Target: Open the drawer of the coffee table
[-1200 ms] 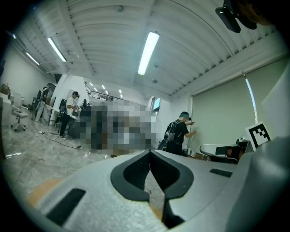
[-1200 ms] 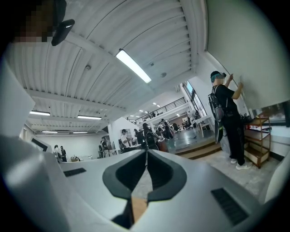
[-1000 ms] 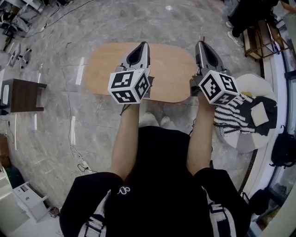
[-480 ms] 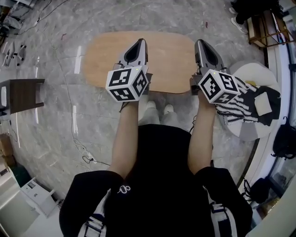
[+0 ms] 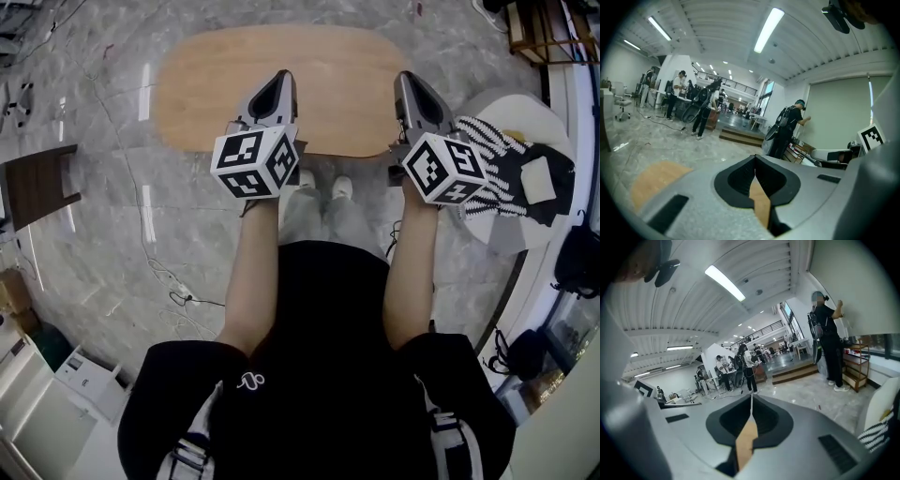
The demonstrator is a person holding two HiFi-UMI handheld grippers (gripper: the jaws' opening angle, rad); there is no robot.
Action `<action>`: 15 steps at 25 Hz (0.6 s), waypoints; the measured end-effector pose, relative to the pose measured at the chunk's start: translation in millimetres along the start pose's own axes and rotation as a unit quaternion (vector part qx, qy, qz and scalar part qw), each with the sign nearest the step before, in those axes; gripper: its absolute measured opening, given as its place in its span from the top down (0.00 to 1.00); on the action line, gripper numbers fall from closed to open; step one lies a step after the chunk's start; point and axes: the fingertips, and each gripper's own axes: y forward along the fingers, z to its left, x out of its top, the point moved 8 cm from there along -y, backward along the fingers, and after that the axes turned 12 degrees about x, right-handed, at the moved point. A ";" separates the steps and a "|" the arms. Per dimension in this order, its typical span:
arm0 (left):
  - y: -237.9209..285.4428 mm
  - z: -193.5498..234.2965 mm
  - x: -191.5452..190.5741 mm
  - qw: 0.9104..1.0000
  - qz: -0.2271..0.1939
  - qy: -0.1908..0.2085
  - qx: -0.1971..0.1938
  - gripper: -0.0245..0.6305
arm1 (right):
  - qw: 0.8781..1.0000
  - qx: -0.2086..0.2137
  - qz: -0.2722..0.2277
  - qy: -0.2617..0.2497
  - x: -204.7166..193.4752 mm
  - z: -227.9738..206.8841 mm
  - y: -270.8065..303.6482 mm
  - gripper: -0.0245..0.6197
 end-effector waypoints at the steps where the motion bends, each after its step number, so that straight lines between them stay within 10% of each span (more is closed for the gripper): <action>1: 1.8 2.2 -5.1 1.000 0.006 -0.001 0.002 0.95 | 1.000 -0.002 0.005 0.001 -4.8 -1.7 0.1 0.94; 15: 13.0 37.9 -90.4 0.997 0.071 -0.016 0.025 0.95 | 0.997 -0.034 0.064 0.024 -84.1 -30.1 -13.2 0.94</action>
